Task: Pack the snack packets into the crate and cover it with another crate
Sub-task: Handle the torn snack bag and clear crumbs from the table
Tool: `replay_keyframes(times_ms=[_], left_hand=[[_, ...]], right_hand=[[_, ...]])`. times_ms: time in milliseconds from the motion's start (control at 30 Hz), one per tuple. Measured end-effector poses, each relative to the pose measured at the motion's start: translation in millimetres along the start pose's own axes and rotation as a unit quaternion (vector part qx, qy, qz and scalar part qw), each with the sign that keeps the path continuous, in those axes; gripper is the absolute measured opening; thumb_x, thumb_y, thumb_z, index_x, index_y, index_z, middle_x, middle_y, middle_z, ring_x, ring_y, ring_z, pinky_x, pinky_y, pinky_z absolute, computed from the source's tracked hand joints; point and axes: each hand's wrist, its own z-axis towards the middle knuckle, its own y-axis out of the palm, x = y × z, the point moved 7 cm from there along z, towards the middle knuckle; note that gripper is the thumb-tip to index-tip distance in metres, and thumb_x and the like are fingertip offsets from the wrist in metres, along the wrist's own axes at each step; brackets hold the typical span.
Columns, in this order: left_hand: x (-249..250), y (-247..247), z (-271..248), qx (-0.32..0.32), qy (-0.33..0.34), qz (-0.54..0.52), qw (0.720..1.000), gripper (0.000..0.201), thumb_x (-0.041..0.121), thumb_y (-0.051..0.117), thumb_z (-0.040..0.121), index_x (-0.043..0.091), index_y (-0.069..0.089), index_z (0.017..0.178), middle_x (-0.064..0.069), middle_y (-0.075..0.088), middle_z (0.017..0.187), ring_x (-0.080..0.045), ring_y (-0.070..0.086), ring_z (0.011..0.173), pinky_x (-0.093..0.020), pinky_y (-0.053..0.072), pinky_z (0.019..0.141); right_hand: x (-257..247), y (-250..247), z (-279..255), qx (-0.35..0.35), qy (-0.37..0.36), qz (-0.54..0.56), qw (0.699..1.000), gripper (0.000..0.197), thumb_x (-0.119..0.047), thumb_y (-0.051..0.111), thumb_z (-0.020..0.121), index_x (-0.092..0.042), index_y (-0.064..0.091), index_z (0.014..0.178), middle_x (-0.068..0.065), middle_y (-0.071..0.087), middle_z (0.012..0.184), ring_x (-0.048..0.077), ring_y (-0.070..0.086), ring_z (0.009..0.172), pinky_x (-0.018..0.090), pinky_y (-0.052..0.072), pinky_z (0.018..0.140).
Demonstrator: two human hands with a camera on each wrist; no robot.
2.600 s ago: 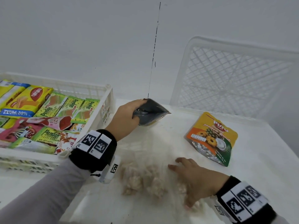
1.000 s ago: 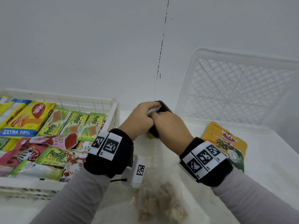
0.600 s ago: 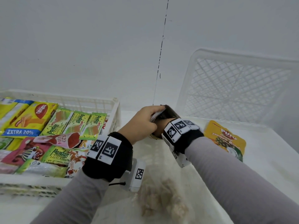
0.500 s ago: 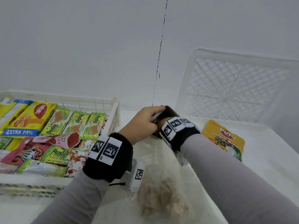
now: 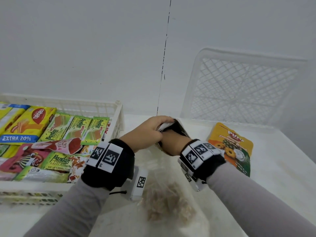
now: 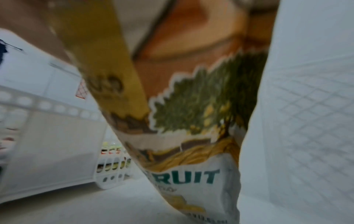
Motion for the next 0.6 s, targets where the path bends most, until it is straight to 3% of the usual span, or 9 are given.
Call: replay_keyframes(times_ms=[67, 200, 267, 300, 333, 400, 467, 533, 600], left_hand=[[-3, 3, -1, -0.010, -0.002, -0.001, 1.000, 0.069, -0.024, 0.033, 0.073, 0.006, 0.047, 0.134, -0.005, 0.048, 0.139, -0.016, 0.041, 0.131, -0.034, 0.032, 0.112], [-4, -2, -3, 0.010, 0.010, -0.003, 1.000, 0.068, -0.024, 0.033, 0.075, 0.005, 0.045, 0.136, -0.004, 0.050, 0.137, -0.012, 0.043, 0.129, -0.020, 0.035, 0.105], [-6, -6, -3, 0.024, 0.015, -0.018, 0.999, 0.066, -0.024, 0.033, 0.076, 0.004, 0.045, 0.135, -0.005, 0.052, 0.135, -0.012, 0.047, 0.126, -0.021, 0.039, 0.103], [-7, -9, -3, 0.029, 0.016, -0.021, 0.999, 0.066, -0.024, 0.034, 0.076, 0.005, 0.046, 0.134, -0.005, 0.052, 0.134, -0.013, 0.047, 0.126, -0.024, 0.039, 0.104], [-8, -10, -3, 0.032, 0.015, -0.023, 0.999, 0.065, -0.024, 0.034, 0.076, 0.005, 0.047, 0.133, -0.005, 0.052, 0.134, -0.014, 0.047, 0.125, -0.027, 0.039, 0.105], [-11, -10, -3, 0.032, 0.014, -0.027, 0.999, 0.065, -0.023, 0.034, 0.077, 0.008, 0.047, 0.132, -0.001, 0.051, 0.133, -0.013, 0.047, 0.125, -0.028, 0.038, 0.106], [-12, -9, -3, 0.028, 0.013, -0.027, 0.999, 0.065, -0.022, 0.034, 0.077, 0.010, 0.047, 0.132, 0.001, 0.051, 0.131, -0.011, 0.047, 0.124, -0.024, 0.038, 0.103], [-13, -8, -2, 0.028, 0.011, -0.031, 0.999, 0.064, -0.021, 0.036, 0.078, 0.010, 0.047, 0.133, 0.003, 0.050, 0.132, -0.011, 0.046, 0.124, -0.024, 0.038, 0.102], [-14, -8, -1, 0.034, 0.009, -0.037, 0.999, 0.063, -0.021, 0.038, 0.078, 0.010, 0.047, 0.132, 0.004, 0.051, 0.130, -0.011, 0.048, 0.122, -0.025, 0.039, 0.102]], right_hand=[[-5, -4, -15, 0.032, -0.031, -0.007, 0.999, 0.024, -0.017, 0.048, 0.093, -0.013, 0.062, 0.111, 0.004, 0.060, 0.108, 0.022, 0.056, 0.103, 0.026, 0.042, 0.085], [-28, -40, -64, 0.178, -0.100, 0.039, 0.978, 0.017, -0.010, 0.053, 0.089, -0.012, 0.063, 0.102, 0.002, 0.058, 0.101, 0.016, 0.052, 0.094, 0.026, 0.042, 0.080], [-40, -58, -98, 0.258, -0.139, 0.082, 0.952, 0.013, 0.002, 0.056, 0.082, -0.007, 0.063, 0.090, 0.005, 0.056, 0.090, 0.018, 0.051, 0.082, 0.023, 0.040, 0.070], [-43, -61, -113, 0.267, -0.152, 0.092, 0.947, 0.015, 0.004, 0.057, 0.079, -0.007, 0.063, 0.087, 0.005, 0.055, 0.087, 0.018, 0.050, 0.080, 0.023, 0.040, 0.068], [-43, -57, -124, 0.247, -0.158, 0.094, 0.952, 0.018, 0.004, 0.057, 0.078, -0.008, 0.064, 0.091, 0.004, 0.056, 0.089, 0.017, 0.052, 0.082, 0.024, 0.042, 0.069], [-37, -34, -138, 0.134, -0.143, 0.089, 0.977, 0.032, -0.004, 0.059, 0.081, -0.014, 0.064, 0.111, 0.003, 0.057, 0.107, 0.017, 0.054, 0.100, 0.026, 0.045, 0.084], [-26, -5, -146, 0.001, -0.117, 0.081, 0.990, 0.052, -0.016, 0.060, 0.084, -0.023, 0.049, 0.134, -0.001, 0.046, 0.134, 0.012, 0.042, 0.123, 0.016, 0.031, 0.103], [-16, 13, -149, -0.062, -0.094, 0.095, 0.989, 0.065, -0.026, 0.062, 0.085, -0.035, 0.033, 0.143, -0.009, 0.030, 0.149, 0.002, 0.026, 0.135, 0.002, 0.014, 0.104], [-10, 21, -148, -0.089, -0.079, 0.107, 0.987, 0.076, -0.031, 0.066, 0.082, -0.040, 0.025, 0.145, -0.012, 0.022, 0.154, -0.001, 0.017, 0.139, 0.001, 0.008, 0.104]])
